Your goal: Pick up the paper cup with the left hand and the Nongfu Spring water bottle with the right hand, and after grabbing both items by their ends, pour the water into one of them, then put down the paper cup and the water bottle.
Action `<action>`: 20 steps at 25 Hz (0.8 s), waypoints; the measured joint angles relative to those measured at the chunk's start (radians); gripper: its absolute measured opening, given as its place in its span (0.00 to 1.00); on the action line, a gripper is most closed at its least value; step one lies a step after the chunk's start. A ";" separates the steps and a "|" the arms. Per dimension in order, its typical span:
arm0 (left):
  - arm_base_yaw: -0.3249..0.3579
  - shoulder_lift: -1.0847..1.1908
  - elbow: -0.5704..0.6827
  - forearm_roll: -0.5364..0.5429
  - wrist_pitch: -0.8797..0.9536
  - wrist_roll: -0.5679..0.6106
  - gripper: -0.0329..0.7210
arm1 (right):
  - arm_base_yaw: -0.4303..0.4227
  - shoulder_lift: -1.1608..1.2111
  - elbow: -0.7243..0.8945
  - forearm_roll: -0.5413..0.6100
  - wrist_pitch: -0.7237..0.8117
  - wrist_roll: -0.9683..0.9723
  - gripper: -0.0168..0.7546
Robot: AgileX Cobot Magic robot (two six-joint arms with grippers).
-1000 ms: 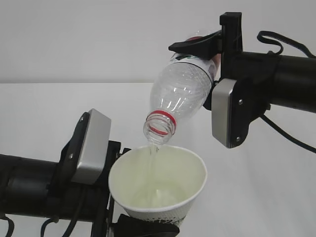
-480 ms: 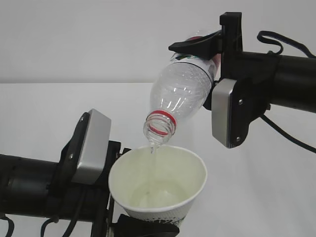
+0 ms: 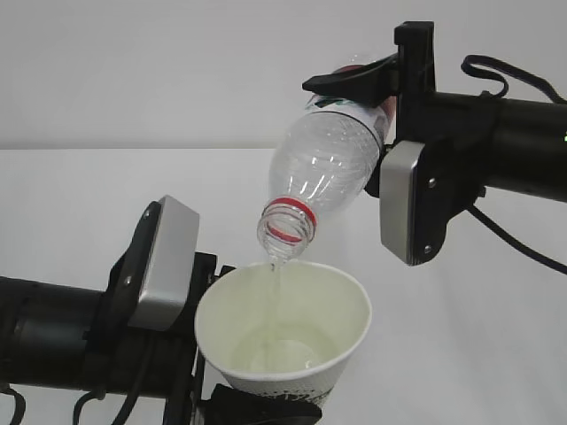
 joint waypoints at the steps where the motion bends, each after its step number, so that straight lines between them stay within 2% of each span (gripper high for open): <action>1: 0.000 0.000 0.000 0.000 0.000 0.000 0.76 | 0.000 0.000 0.000 0.000 0.000 0.000 0.64; 20: 0.000 0.000 0.000 0.000 0.008 0.000 0.76 | 0.000 0.000 0.000 0.000 -0.002 -0.014 0.64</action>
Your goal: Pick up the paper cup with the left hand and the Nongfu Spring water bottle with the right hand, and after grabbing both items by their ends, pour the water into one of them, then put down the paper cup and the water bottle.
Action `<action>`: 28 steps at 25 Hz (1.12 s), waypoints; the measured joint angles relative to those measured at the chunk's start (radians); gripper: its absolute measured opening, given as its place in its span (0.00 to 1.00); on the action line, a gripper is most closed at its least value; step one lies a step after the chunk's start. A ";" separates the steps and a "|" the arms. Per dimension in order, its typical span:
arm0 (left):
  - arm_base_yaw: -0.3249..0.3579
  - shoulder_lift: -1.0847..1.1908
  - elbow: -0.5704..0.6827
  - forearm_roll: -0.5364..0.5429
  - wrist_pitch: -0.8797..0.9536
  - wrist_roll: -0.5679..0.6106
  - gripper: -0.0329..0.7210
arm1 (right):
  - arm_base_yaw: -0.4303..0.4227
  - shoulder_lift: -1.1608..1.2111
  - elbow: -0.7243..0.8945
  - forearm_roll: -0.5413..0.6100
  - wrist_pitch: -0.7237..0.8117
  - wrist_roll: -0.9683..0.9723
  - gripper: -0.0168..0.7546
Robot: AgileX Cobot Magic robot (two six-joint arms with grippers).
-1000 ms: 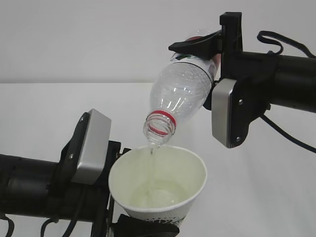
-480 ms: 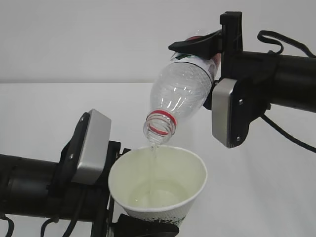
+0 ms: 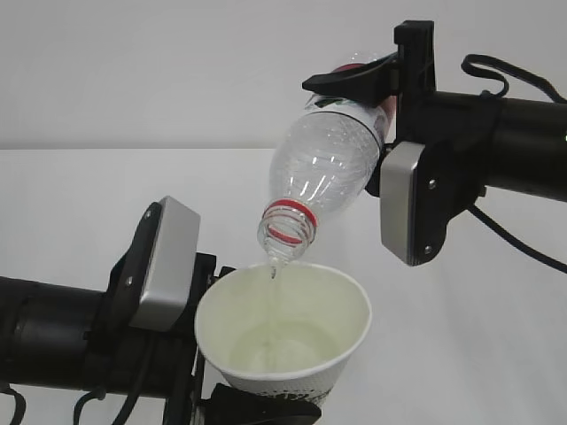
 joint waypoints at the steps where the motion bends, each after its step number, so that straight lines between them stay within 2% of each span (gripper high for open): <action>1: 0.000 0.000 0.000 0.000 0.000 0.000 0.76 | 0.000 0.000 0.000 0.000 0.000 0.000 0.64; 28: 0.000 0.000 0.000 0.000 0.004 0.000 0.76 | 0.000 0.000 0.000 0.000 0.000 -0.002 0.64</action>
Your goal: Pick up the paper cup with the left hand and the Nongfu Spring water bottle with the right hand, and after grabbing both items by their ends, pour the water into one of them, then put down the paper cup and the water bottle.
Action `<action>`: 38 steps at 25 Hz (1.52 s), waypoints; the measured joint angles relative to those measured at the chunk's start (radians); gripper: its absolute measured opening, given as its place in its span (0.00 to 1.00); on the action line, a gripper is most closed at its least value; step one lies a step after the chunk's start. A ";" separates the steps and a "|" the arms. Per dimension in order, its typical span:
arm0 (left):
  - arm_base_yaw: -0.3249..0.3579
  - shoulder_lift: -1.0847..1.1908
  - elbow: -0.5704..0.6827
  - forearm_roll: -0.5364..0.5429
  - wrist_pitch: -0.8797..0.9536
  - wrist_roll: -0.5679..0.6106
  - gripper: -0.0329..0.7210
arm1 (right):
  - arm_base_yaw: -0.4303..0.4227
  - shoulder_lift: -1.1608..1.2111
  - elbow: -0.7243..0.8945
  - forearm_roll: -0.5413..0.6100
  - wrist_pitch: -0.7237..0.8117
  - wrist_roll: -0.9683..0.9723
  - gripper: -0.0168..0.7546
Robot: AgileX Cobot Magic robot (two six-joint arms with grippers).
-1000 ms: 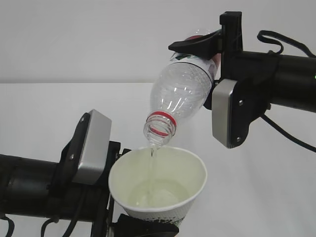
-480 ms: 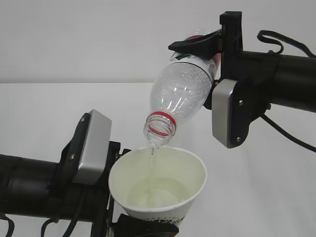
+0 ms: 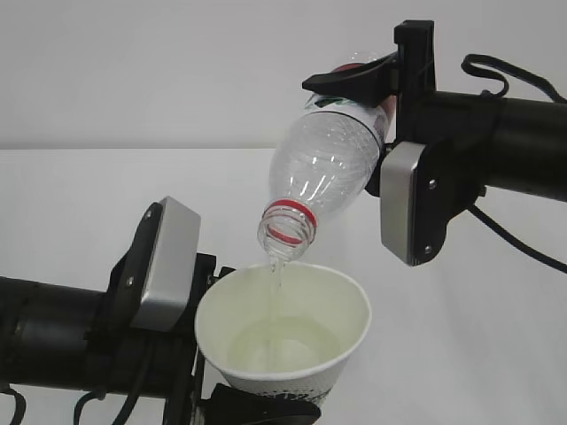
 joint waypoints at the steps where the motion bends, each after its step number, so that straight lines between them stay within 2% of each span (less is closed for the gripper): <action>1: 0.000 0.000 0.000 0.000 0.000 0.000 0.76 | 0.000 0.000 0.000 0.000 0.000 0.000 0.64; 38: 0.000 0.000 0.000 0.000 0.002 0.000 0.76 | 0.000 -0.001 0.000 0.005 -0.001 -0.014 0.64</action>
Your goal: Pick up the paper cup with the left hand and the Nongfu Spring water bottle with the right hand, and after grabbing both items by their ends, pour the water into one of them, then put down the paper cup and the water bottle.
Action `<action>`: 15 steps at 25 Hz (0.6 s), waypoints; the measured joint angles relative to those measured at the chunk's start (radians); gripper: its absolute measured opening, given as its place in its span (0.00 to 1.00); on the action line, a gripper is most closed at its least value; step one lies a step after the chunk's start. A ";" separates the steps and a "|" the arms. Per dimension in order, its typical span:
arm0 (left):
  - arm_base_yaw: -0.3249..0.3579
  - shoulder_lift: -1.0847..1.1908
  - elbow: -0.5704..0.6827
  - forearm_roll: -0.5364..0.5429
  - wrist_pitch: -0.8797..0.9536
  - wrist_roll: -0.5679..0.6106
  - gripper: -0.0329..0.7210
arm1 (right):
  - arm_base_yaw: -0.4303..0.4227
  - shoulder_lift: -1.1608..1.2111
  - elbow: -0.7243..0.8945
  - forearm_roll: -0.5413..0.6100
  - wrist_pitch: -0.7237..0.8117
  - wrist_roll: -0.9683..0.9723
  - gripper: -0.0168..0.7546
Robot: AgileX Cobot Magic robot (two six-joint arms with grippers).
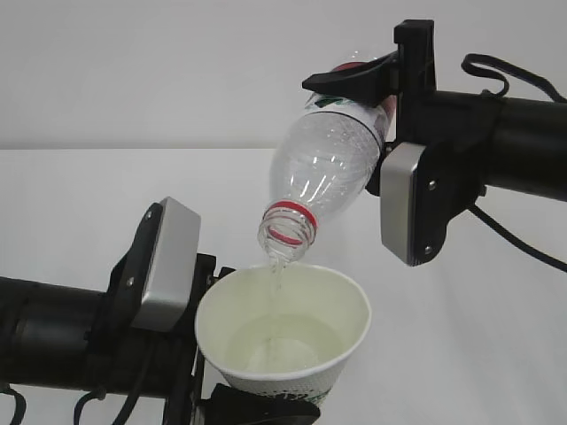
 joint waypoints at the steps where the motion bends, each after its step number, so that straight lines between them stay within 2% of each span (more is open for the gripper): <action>1: 0.000 0.000 0.000 0.000 0.000 0.000 0.76 | 0.000 0.000 0.000 0.001 0.000 0.000 0.64; 15: 0.000 0.000 0.000 0.000 0.000 0.000 0.76 | 0.000 -0.002 0.000 0.017 -0.001 -0.002 0.64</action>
